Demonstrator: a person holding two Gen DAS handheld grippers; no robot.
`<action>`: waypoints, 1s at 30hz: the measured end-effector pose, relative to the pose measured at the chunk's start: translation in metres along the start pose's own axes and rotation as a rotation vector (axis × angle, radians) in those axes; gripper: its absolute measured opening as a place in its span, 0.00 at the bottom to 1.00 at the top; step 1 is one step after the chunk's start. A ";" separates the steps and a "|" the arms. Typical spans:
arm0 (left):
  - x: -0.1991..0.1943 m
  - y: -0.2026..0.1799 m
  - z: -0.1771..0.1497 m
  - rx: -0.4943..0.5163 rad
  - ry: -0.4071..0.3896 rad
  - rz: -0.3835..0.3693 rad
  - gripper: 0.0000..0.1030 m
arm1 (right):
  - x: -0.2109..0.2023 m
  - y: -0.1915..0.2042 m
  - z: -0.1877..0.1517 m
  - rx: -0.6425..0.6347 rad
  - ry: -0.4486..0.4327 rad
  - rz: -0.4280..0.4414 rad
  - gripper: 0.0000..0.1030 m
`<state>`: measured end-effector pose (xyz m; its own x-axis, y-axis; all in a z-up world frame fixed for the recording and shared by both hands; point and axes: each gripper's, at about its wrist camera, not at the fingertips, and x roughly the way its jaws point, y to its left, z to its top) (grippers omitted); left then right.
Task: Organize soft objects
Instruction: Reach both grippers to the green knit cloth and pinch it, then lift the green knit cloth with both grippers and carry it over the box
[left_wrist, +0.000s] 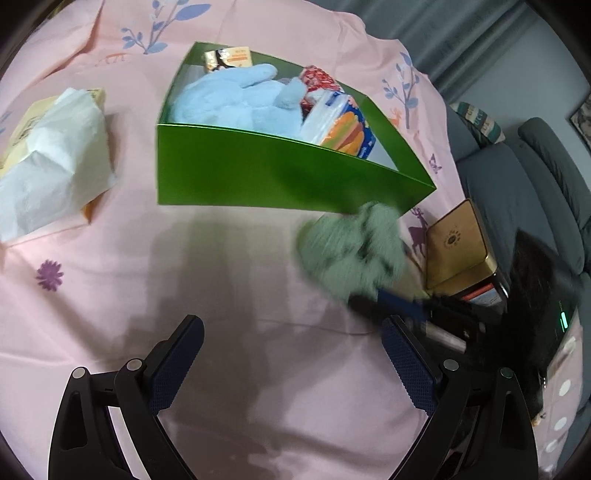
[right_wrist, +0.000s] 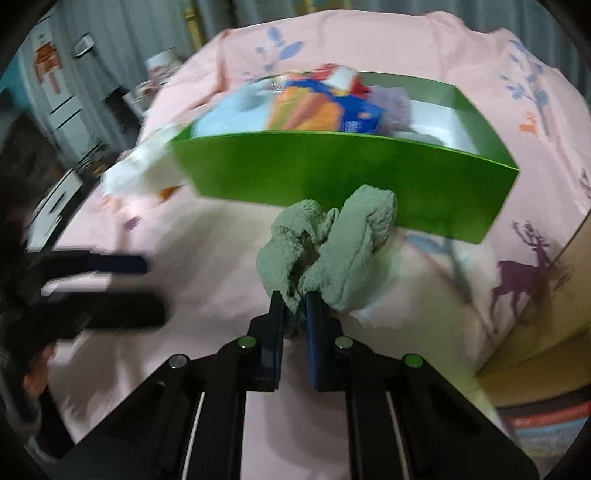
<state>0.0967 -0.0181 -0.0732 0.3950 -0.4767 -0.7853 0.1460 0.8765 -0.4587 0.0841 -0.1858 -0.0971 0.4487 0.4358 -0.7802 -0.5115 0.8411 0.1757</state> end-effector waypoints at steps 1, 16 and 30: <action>0.002 -0.001 0.001 0.004 0.008 -0.005 0.94 | -0.003 0.004 -0.004 -0.008 0.001 0.026 0.10; 0.023 -0.030 -0.007 0.124 0.113 -0.060 0.64 | -0.042 -0.008 -0.047 -0.024 0.024 -0.026 0.59; 0.024 -0.030 -0.014 0.114 0.130 -0.077 0.15 | -0.023 0.003 -0.038 -0.059 0.031 -0.012 0.10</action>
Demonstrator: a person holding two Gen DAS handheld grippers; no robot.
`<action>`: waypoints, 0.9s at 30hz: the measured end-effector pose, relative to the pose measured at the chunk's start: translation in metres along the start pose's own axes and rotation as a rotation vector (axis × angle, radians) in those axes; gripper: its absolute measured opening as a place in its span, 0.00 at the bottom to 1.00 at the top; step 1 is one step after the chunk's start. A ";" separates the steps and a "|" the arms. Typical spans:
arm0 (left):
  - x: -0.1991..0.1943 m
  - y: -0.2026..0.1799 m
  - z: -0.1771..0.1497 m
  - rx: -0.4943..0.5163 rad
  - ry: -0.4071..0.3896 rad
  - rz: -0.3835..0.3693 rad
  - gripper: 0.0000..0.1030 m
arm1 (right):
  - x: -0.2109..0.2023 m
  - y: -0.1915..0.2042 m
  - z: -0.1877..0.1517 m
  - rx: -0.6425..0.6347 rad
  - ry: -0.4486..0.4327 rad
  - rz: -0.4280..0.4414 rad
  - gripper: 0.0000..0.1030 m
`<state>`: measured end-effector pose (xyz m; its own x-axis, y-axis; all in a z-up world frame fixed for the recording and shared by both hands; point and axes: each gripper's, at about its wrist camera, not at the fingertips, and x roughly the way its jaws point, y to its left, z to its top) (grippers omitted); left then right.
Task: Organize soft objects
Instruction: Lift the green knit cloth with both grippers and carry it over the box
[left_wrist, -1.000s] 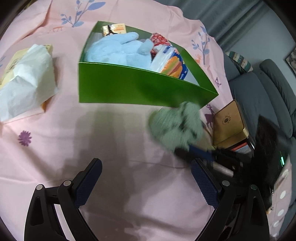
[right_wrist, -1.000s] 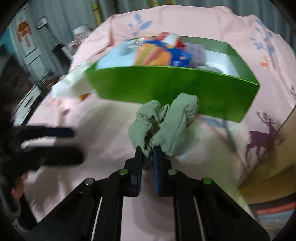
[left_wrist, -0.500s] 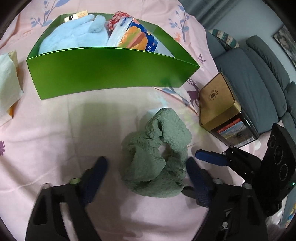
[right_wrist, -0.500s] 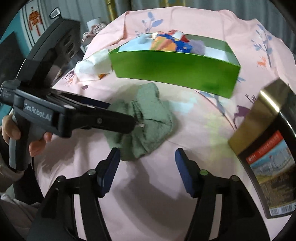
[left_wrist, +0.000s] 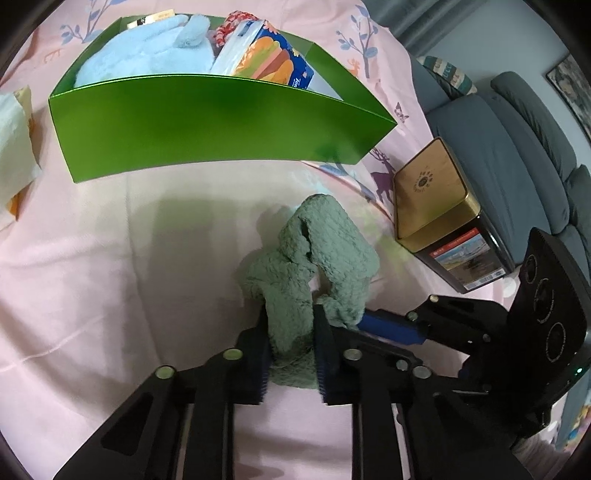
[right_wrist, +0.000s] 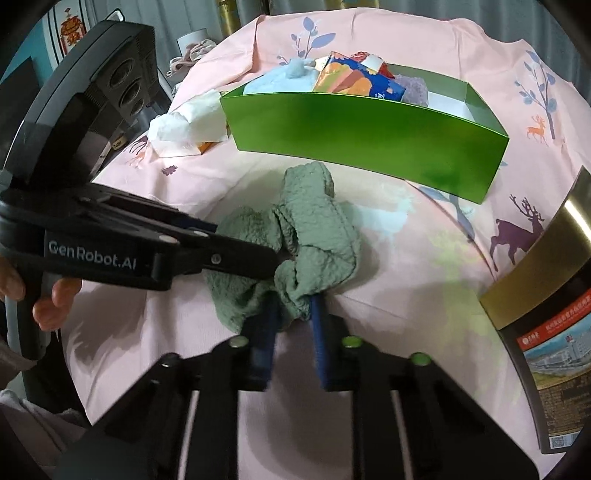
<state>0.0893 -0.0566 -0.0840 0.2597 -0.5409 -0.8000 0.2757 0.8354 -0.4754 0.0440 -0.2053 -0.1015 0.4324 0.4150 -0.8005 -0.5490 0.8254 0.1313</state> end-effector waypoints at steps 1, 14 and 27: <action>-0.001 -0.002 -0.001 0.004 -0.007 0.006 0.14 | -0.001 0.002 0.000 -0.002 -0.004 -0.011 0.09; -0.057 -0.027 -0.007 0.050 -0.141 0.027 0.12 | -0.047 0.024 0.022 -0.034 -0.130 -0.050 0.08; -0.098 -0.054 0.012 0.130 -0.240 0.060 0.12 | -0.081 0.033 0.052 -0.062 -0.238 -0.072 0.08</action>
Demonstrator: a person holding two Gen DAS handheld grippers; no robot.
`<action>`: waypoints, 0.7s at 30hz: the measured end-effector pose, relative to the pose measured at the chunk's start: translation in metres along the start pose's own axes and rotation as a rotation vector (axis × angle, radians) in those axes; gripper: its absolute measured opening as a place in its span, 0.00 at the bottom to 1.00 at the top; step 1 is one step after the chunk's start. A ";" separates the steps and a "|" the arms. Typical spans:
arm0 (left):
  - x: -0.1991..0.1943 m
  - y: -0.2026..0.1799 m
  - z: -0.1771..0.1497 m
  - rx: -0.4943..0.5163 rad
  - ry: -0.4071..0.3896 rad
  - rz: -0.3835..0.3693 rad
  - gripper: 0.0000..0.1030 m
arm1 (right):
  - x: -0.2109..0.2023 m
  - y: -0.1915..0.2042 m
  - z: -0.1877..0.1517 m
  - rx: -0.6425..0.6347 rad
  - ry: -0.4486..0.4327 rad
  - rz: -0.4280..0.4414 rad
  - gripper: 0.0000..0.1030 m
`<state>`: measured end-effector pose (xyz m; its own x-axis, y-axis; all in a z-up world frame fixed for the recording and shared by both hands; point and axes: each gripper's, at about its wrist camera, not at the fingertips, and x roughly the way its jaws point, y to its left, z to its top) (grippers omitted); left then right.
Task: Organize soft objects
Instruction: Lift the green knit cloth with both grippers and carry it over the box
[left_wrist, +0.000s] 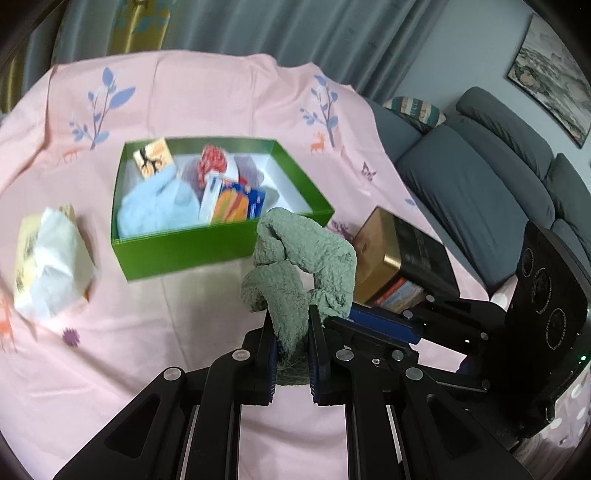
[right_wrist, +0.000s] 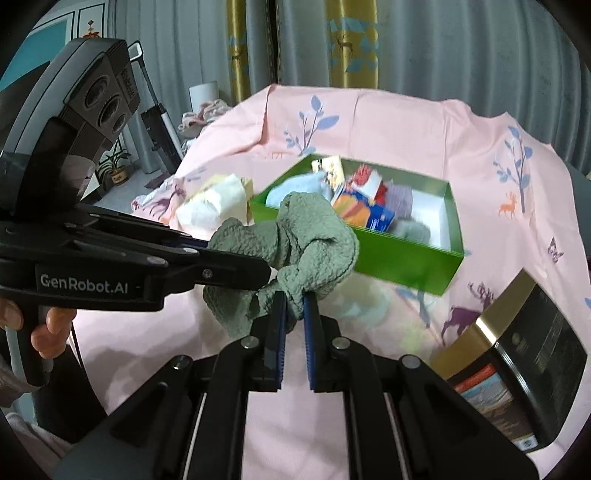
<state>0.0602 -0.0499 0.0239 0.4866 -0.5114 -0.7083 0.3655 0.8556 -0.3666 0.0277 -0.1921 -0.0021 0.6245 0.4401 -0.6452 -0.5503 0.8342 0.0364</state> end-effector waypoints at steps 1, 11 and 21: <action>0.000 0.000 0.005 0.003 -0.004 0.000 0.12 | 0.000 -0.001 0.004 0.000 -0.007 -0.003 0.08; 0.010 0.003 0.075 0.033 -0.046 0.020 0.12 | 0.014 -0.030 0.055 0.015 -0.056 -0.035 0.08; 0.045 0.041 0.152 -0.072 -0.050 0.064 0.12 | 0.070 -0.066 0.123 0.073 -0.032 -0.070 0.08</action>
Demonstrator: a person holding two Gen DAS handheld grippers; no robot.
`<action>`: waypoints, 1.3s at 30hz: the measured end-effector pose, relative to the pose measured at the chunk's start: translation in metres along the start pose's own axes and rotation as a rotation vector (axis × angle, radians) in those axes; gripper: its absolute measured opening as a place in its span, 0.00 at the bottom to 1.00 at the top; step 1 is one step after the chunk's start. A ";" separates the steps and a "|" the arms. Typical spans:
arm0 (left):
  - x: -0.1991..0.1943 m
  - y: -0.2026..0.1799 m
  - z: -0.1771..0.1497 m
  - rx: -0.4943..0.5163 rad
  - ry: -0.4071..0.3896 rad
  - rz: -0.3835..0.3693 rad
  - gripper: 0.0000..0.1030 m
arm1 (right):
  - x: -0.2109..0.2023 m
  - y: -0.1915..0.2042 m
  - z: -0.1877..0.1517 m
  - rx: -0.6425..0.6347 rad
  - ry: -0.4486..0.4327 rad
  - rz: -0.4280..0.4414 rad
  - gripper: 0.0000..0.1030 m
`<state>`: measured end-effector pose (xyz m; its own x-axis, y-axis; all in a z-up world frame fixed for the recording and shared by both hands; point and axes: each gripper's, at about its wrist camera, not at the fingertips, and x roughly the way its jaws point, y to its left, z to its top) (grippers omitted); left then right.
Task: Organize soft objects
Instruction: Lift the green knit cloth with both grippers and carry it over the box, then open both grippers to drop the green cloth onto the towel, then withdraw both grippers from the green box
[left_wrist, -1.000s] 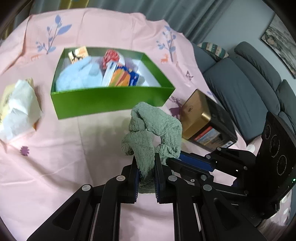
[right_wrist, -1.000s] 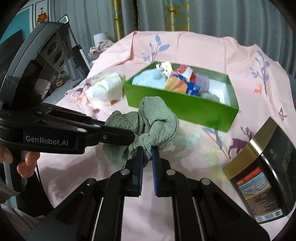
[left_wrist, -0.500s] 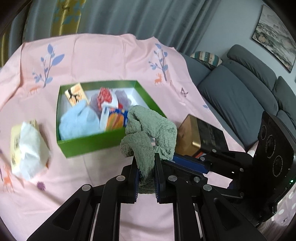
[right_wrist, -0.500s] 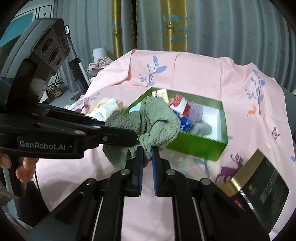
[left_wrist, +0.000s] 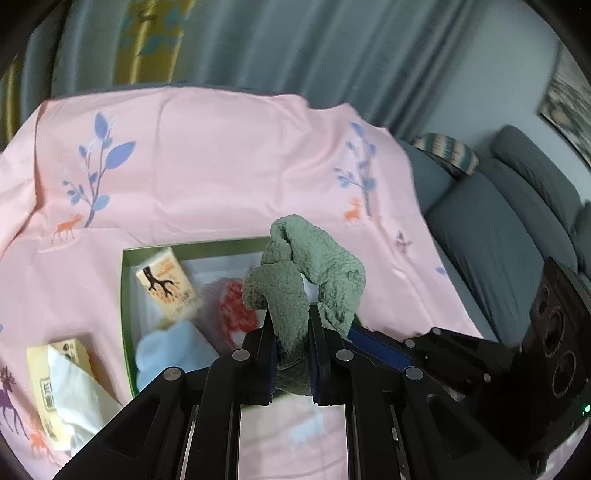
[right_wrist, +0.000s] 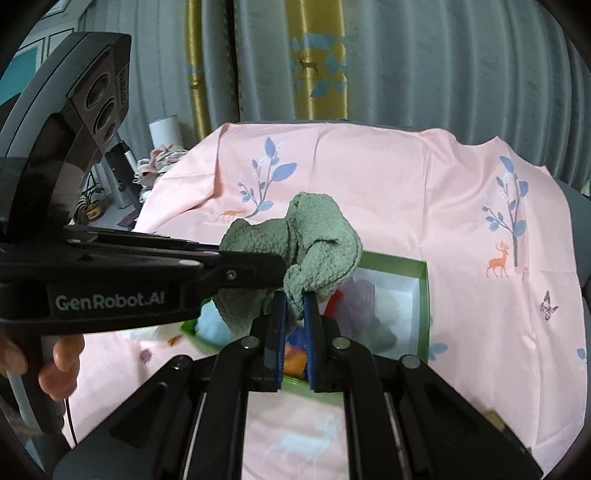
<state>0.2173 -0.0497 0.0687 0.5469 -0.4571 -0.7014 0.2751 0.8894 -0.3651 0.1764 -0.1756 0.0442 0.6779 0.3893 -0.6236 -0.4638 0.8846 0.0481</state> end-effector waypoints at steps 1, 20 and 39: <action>0.005 0.006 0.003 -0.016 0.002 0.011 0.12 | 0.007 0.001 0.003 -0.002 0.006 -0.001 0.08; 0.035 0.074 -0.015 -0.129 0.086 0.211 0.64 | 0.063 0.007 -0.003 0.005 0.111 -0.070 0.52; -0.019 0.048 -0.041 -0.082 0.116 0.327 0.87 | 0.018 -0.010 -0.020 0.131 0.220 -0.216 0.98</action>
<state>0.1878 0.0012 0.0389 0.5008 -0.1500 -0.8525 0.0336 0.9875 -0.1540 0.1820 -0.1825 0.0172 0.6066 0.1372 -0.7831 -0.2361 0.9716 -0.0126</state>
